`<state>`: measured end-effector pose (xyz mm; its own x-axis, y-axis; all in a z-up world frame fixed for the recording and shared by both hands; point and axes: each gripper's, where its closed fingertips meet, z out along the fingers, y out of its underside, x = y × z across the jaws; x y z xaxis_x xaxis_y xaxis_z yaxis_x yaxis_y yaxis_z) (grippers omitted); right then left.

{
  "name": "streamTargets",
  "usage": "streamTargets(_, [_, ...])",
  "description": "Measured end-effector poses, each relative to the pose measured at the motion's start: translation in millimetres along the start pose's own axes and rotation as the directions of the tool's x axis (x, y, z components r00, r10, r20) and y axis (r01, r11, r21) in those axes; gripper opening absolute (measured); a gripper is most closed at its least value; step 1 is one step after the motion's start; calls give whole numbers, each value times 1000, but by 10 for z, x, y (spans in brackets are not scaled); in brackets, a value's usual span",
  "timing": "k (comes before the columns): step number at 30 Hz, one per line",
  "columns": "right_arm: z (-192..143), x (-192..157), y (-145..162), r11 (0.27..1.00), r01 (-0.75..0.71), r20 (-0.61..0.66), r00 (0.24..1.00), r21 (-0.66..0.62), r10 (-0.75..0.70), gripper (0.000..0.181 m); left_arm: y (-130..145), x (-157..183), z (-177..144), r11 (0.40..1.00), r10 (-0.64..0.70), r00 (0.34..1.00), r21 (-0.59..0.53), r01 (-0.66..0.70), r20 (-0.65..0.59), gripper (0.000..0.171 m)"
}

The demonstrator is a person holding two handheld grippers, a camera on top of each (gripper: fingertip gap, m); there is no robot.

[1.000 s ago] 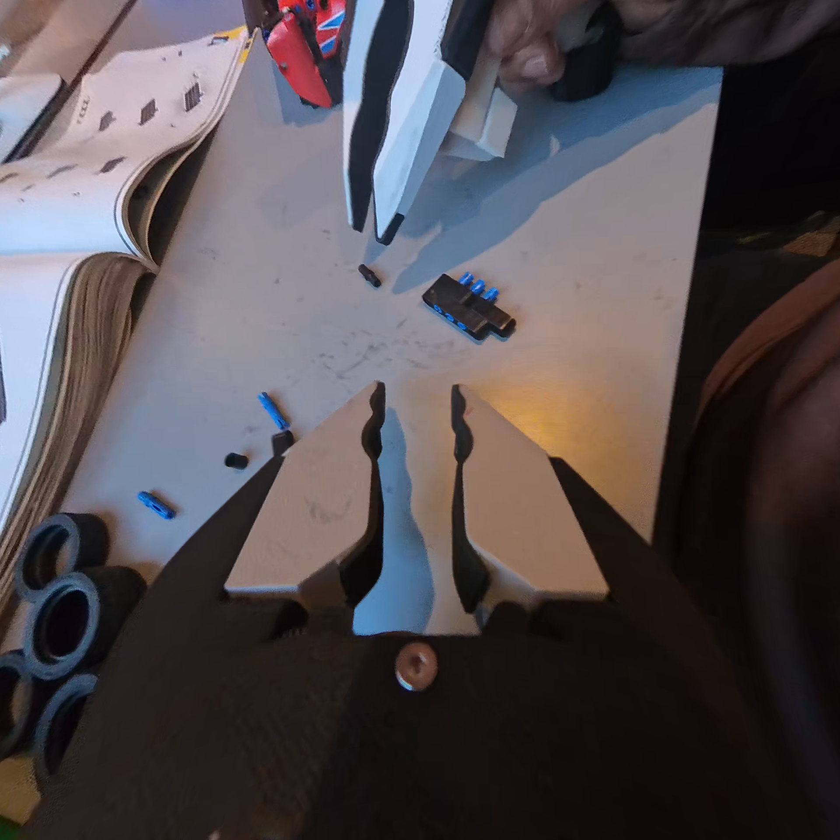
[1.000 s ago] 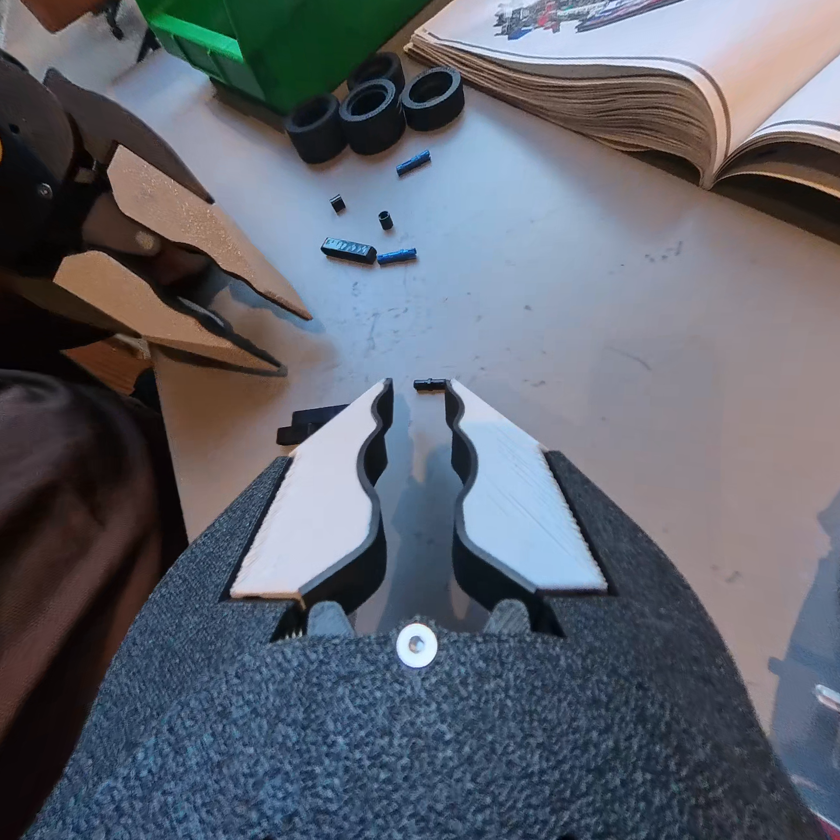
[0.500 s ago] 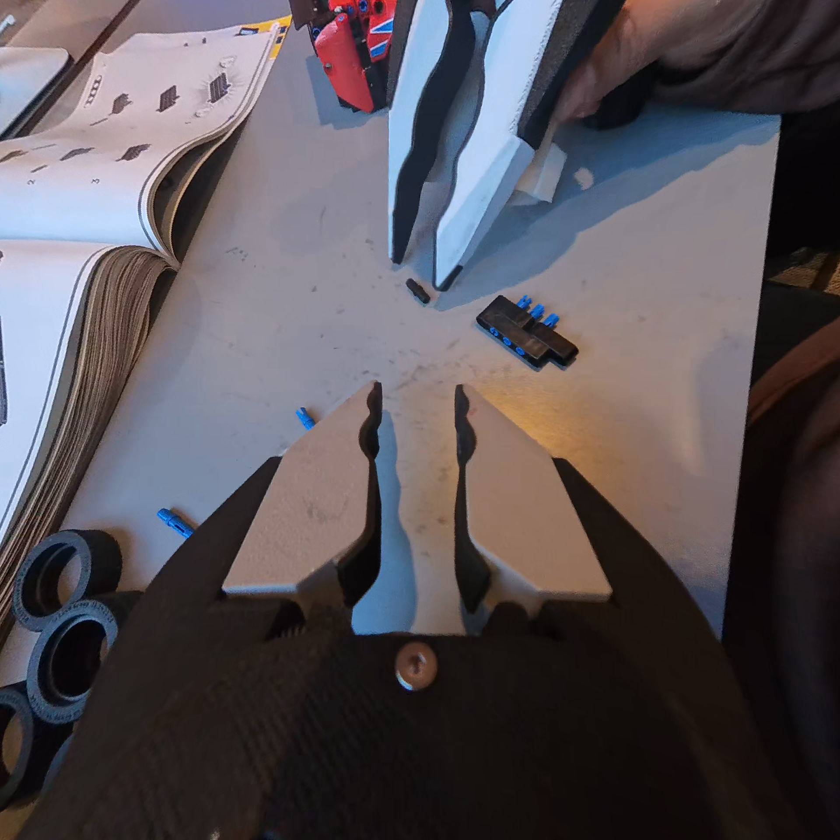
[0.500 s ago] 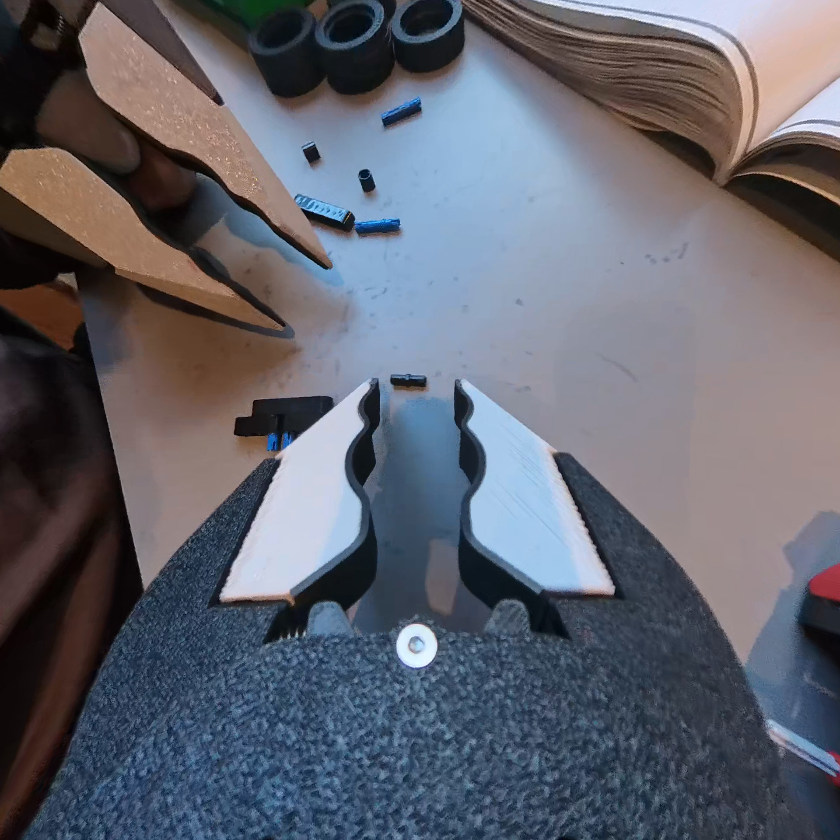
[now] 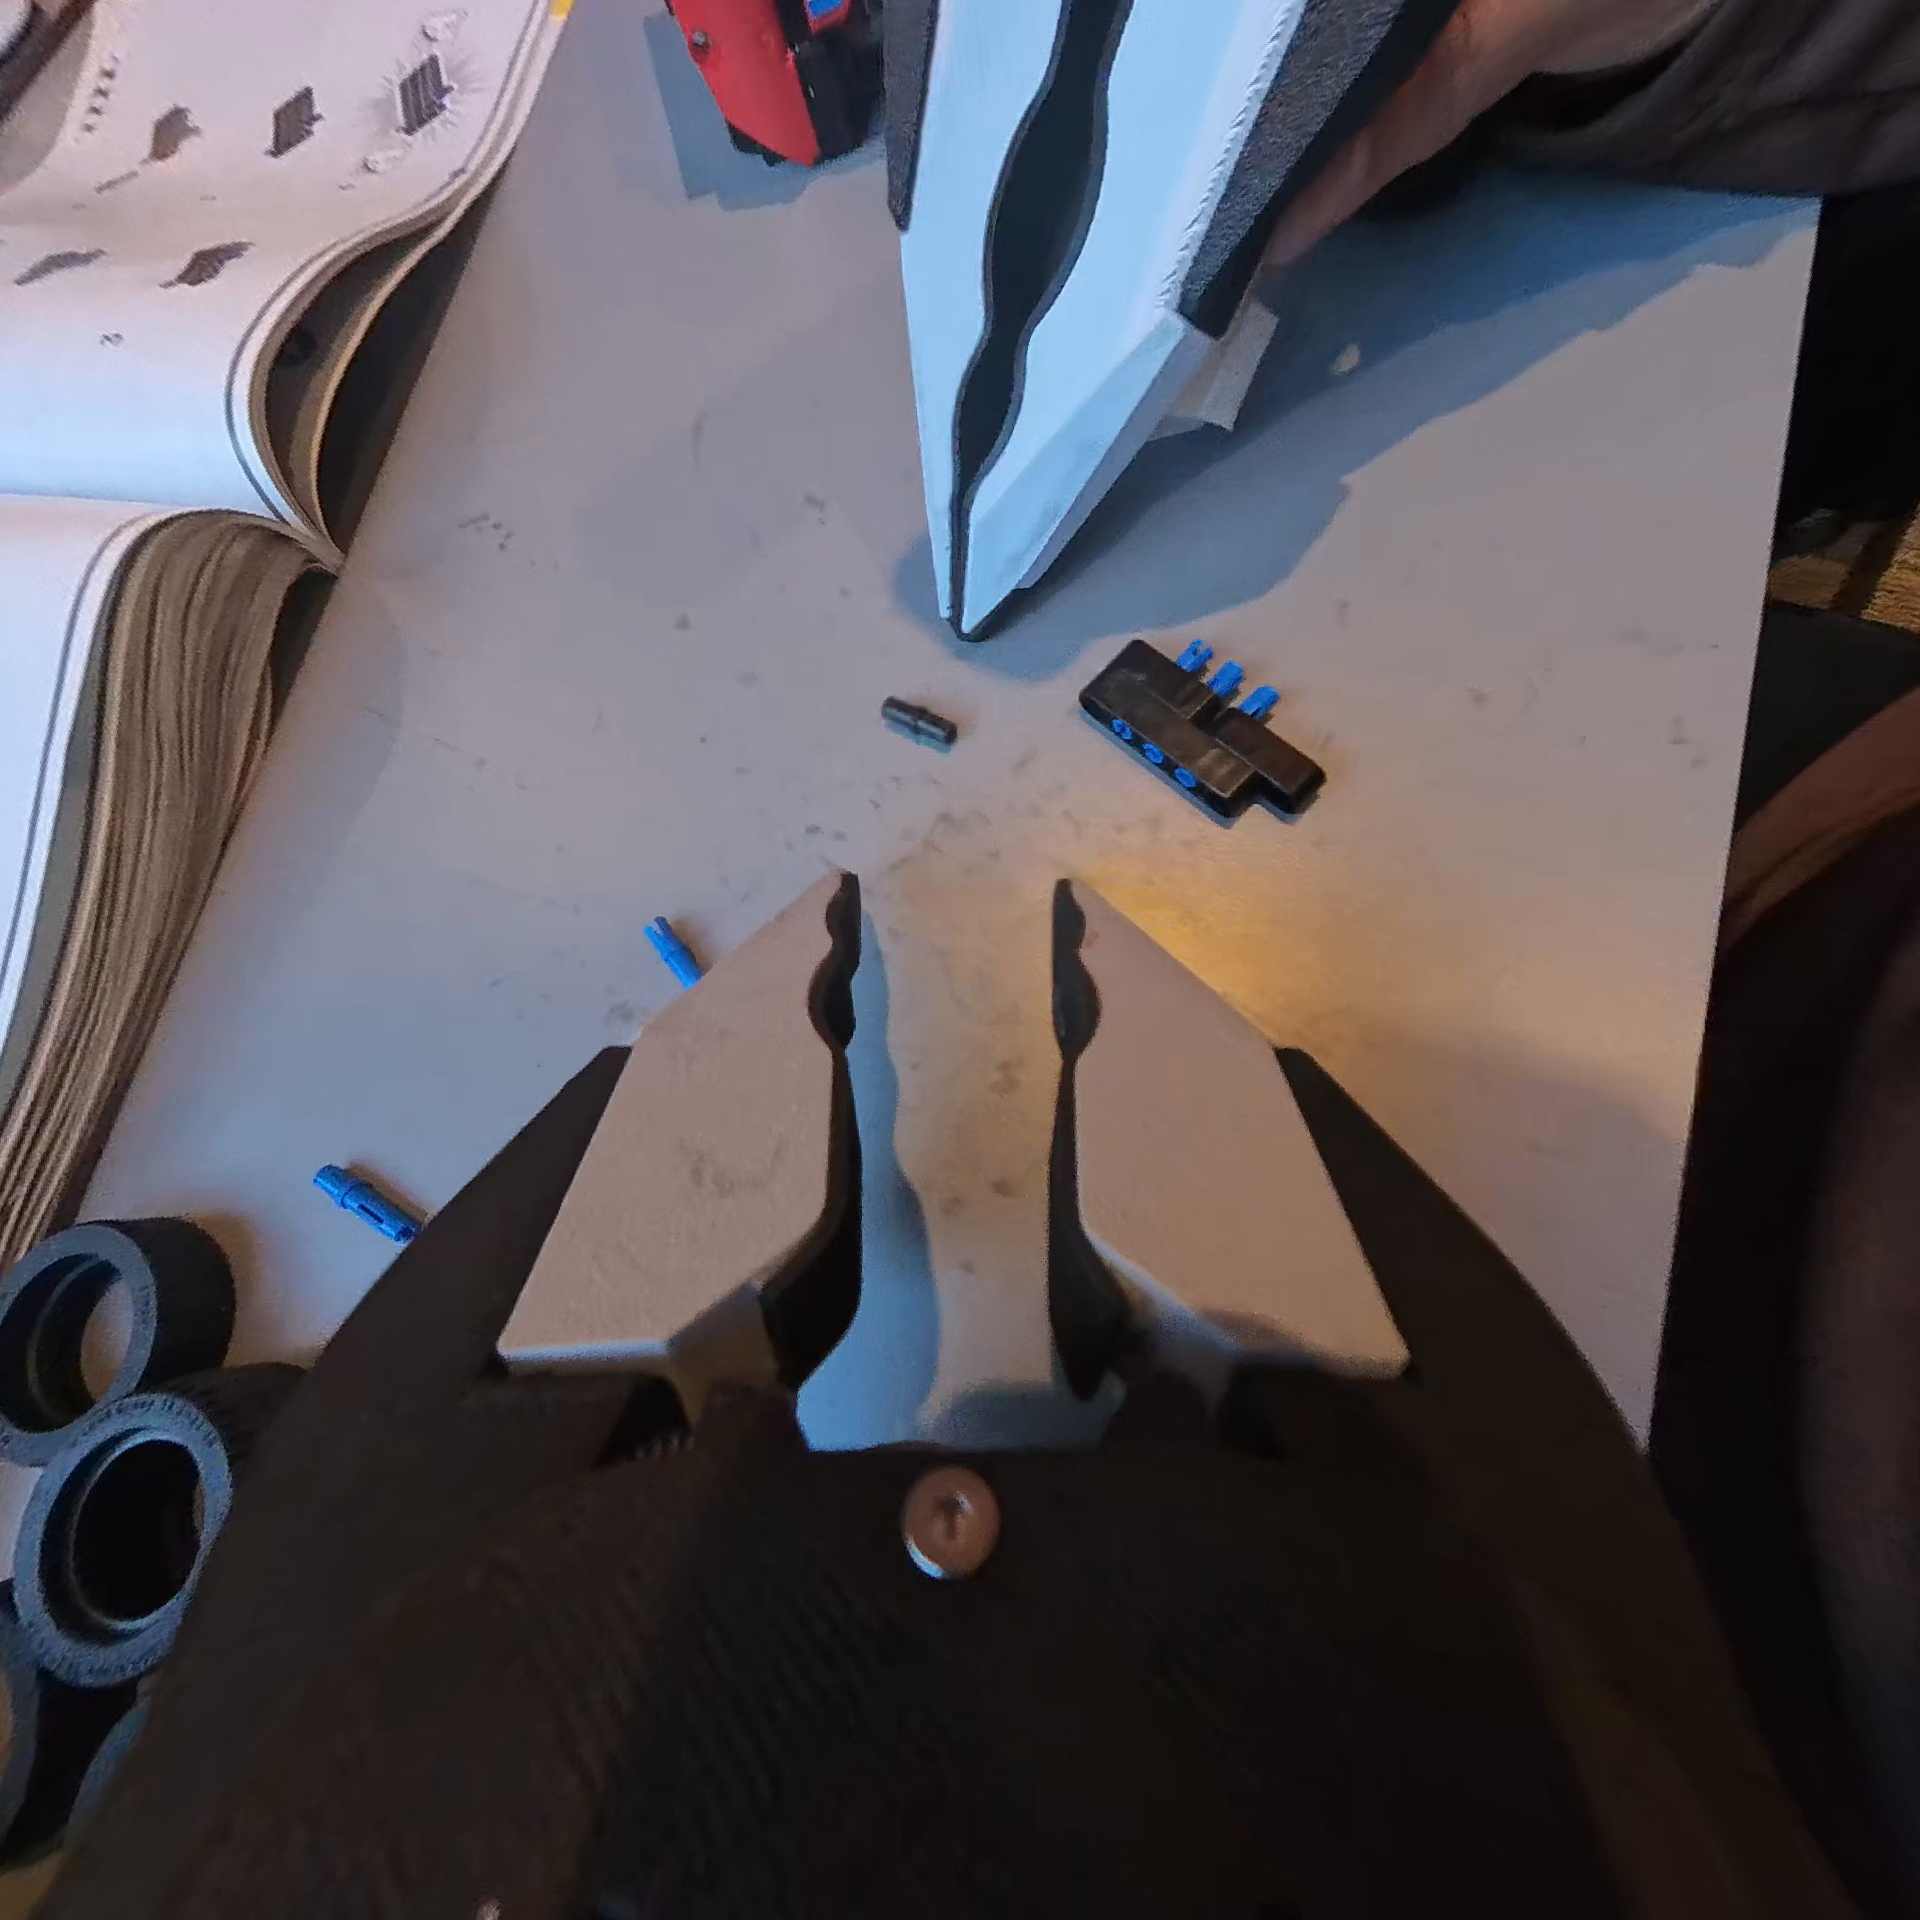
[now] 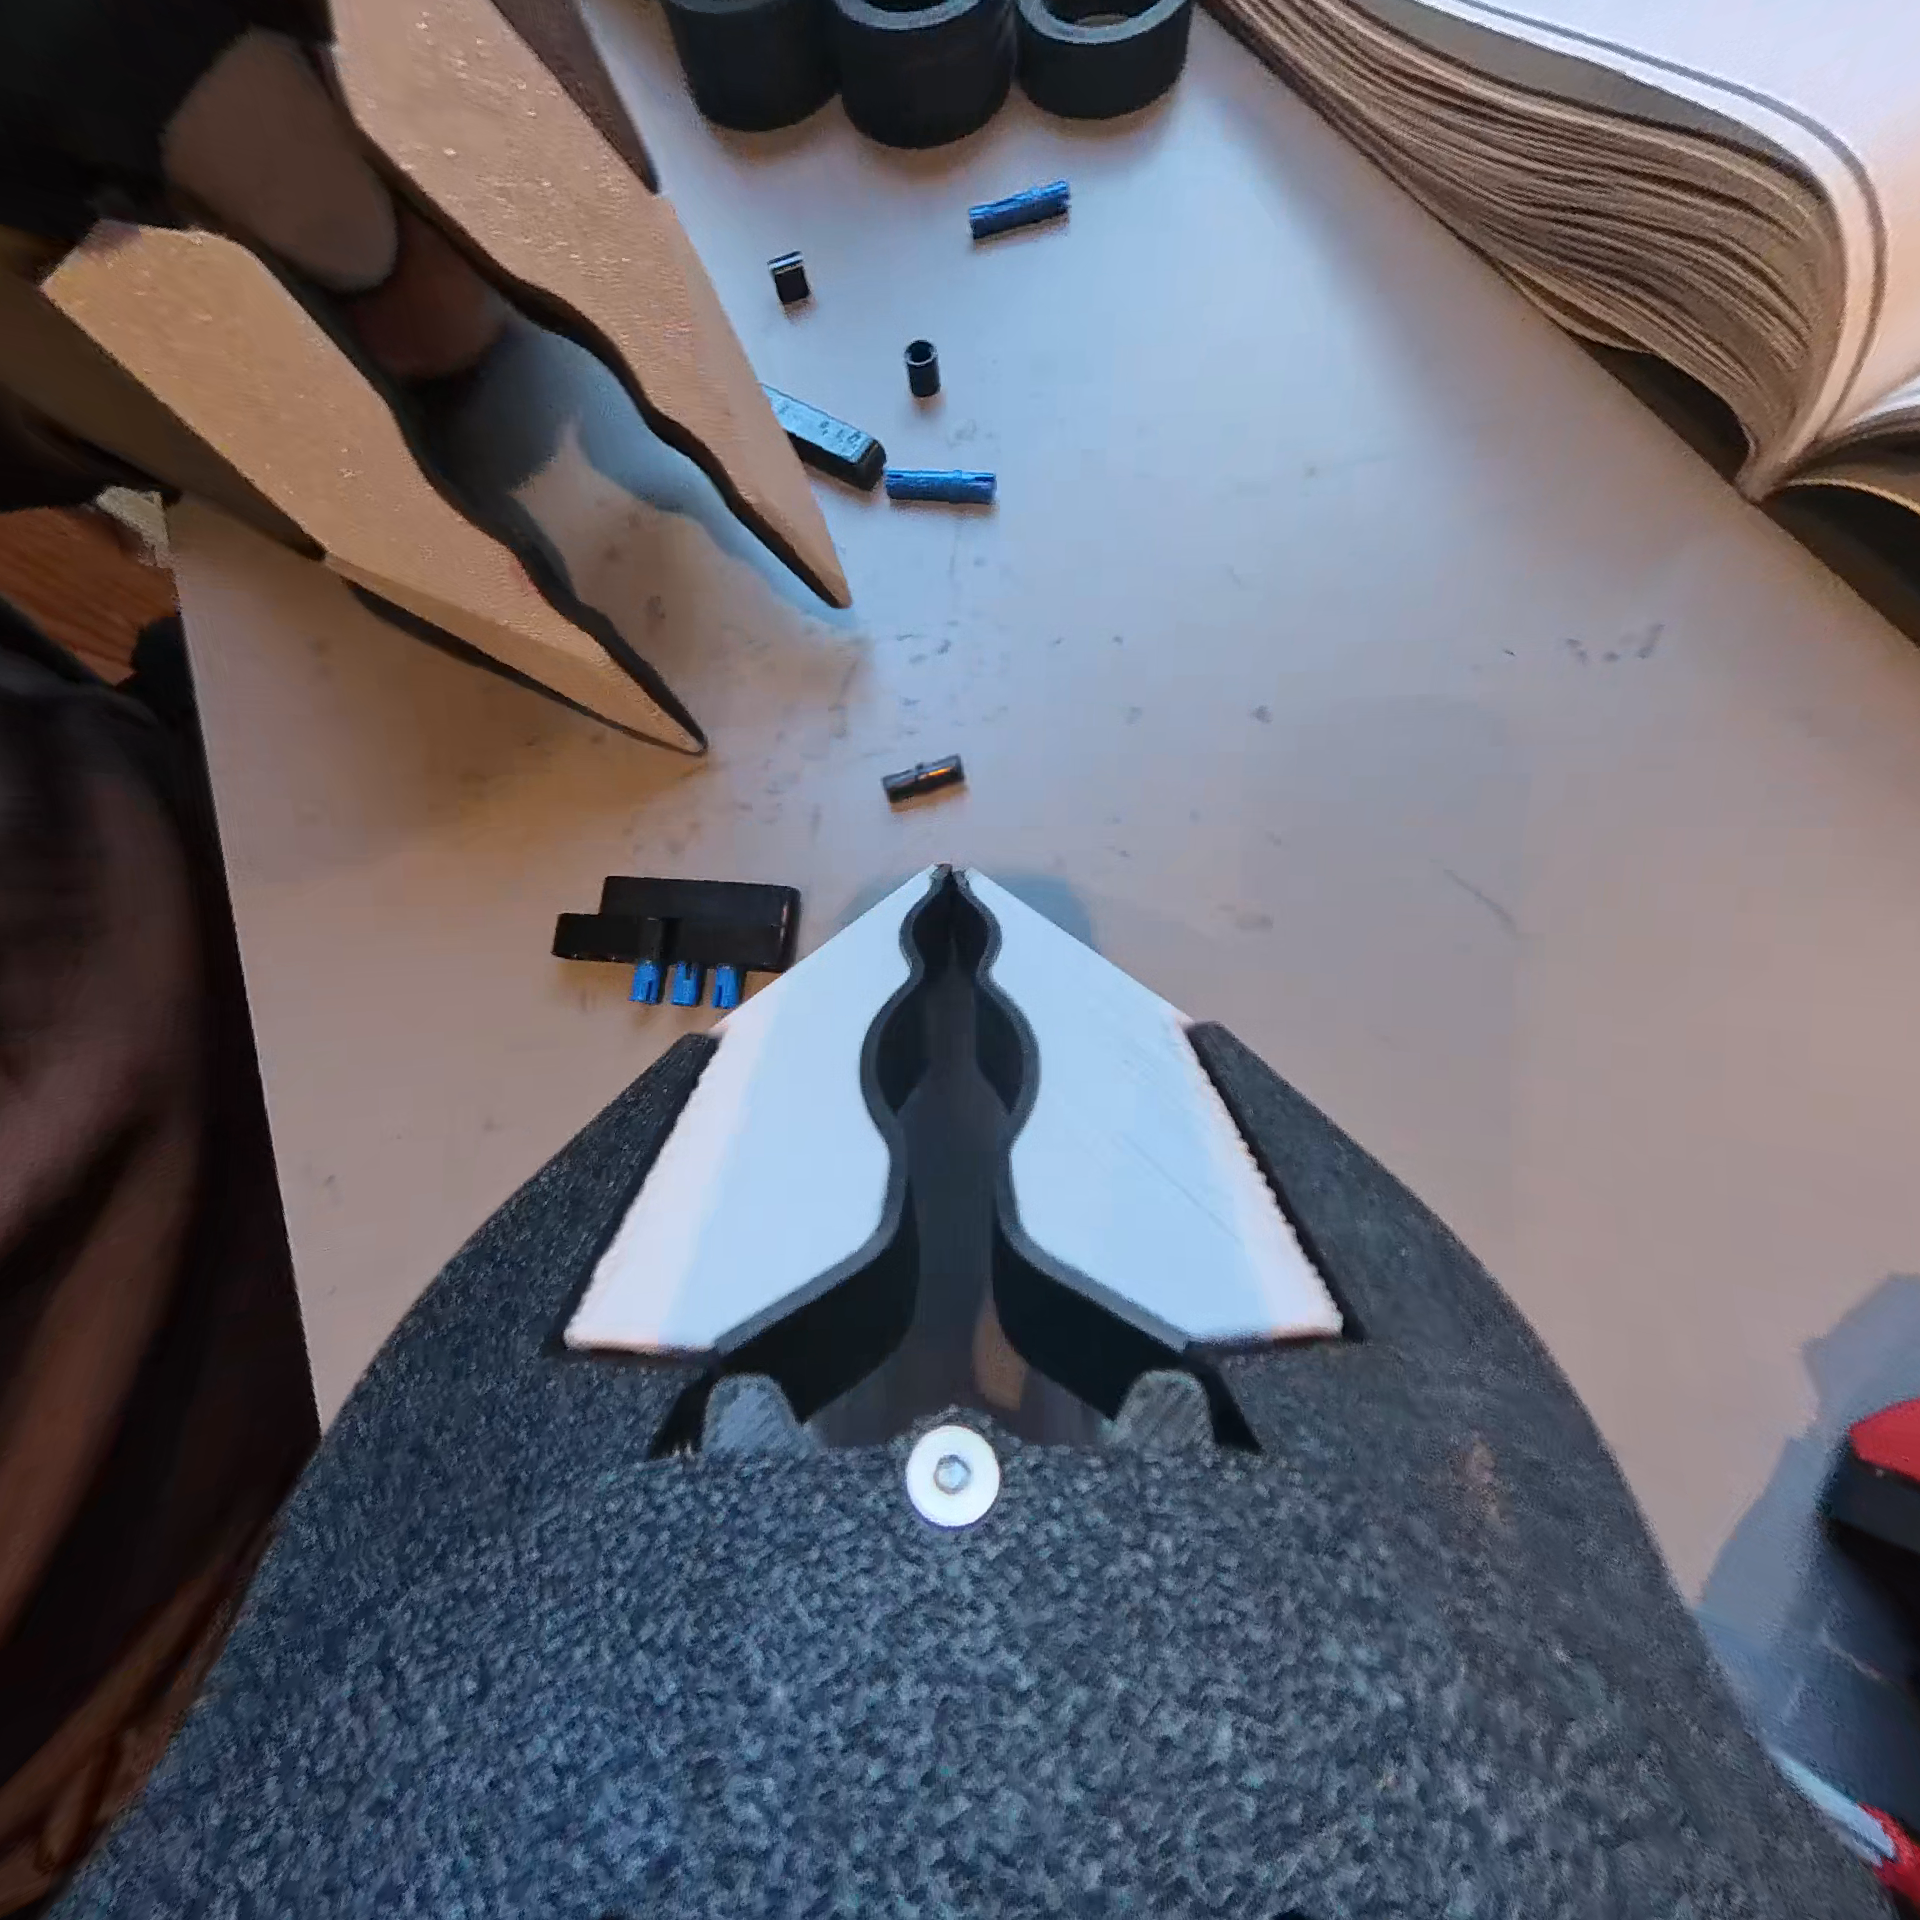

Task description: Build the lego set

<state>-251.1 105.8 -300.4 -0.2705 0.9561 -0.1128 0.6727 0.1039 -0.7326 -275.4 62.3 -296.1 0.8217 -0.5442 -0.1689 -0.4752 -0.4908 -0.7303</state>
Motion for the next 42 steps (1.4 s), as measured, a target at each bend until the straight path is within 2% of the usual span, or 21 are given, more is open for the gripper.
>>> streamTargets(6, [-55,-2,-64,999,0,-1,1000,54,1,12,-17,-19,-17,1000,-7,1000,15,7,11,34])
streamTargets(11, [-8,-75,-106,998,26,9,1000,54,-27,16,9,-14,7,1000,-20,1000,-6,20,-5,31])
streamTargets(18, [160,-173,-185,988,153,73,985,17,-154,22,12,-19,9,1000,-30,999,-8,30,-10,31])
streamTargets(22, [155,-113,-211,991,128,59,990,28,-129,24,13,-27,10,999,-33,999,-8,33,-7,31])
streamTargets(25, [142,-53,-208,994,105,14,994,28,-106,22,13,-29,10,999,-32,999,-8,32,-3,31])
streamTargets(27, [164,-40,-157,995,96,8,995,-5,-96,4,13,-27,11,999,-34,999,-9,34,-8,30])
streamTargets(38, [158,-109,-158,990,144,35,989,5,-144,4,-5,-22,32,999,-48,998,-8,47,-40,30])
streamTargets(40, [137,-145,-176,989,145,59,987,26,-146,4,-57,-12,51,1000,-4,999,13,4,-41,28])
streamTargets(42, [120,-187,-182,989,144,88,985,37,-147,4,-121,-18,72,997,71,997,41,-71,-9,18])
